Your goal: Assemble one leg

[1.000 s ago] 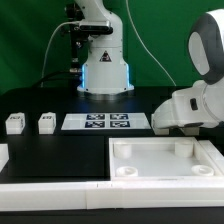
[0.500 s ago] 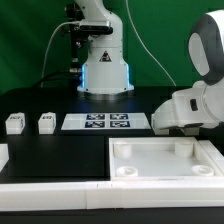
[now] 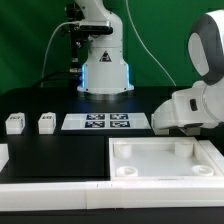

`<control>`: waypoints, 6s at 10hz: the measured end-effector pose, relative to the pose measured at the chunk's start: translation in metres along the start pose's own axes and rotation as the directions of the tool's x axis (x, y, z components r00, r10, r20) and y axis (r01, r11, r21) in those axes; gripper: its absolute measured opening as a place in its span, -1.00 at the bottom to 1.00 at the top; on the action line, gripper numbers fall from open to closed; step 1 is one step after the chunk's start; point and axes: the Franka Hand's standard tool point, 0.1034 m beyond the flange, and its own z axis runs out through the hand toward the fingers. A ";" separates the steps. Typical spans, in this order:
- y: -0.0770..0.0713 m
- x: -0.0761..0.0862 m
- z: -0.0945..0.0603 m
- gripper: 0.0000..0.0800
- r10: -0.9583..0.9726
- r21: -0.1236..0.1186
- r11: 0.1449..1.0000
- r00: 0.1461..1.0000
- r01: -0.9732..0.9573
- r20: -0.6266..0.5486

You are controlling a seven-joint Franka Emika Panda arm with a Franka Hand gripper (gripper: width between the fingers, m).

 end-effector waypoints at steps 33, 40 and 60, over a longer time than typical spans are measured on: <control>0.086 -0.005 -0.201 -0.27 -0.210 -0.176 0.976 0.347 0.128 -0.914; 0.103 0.007 -0.202 -0.27 -0.236 -0.227 0.971 0.145 0.081 -0.961; 0.091 0.054 -0.227 -0.27 -0.233 -0.225 0.970 0.090 0.091 -0.968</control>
Offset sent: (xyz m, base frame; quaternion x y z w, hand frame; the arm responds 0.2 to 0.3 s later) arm -0.0020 -0.0193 0.0633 -0.0124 0.0095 -0.0132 0.9998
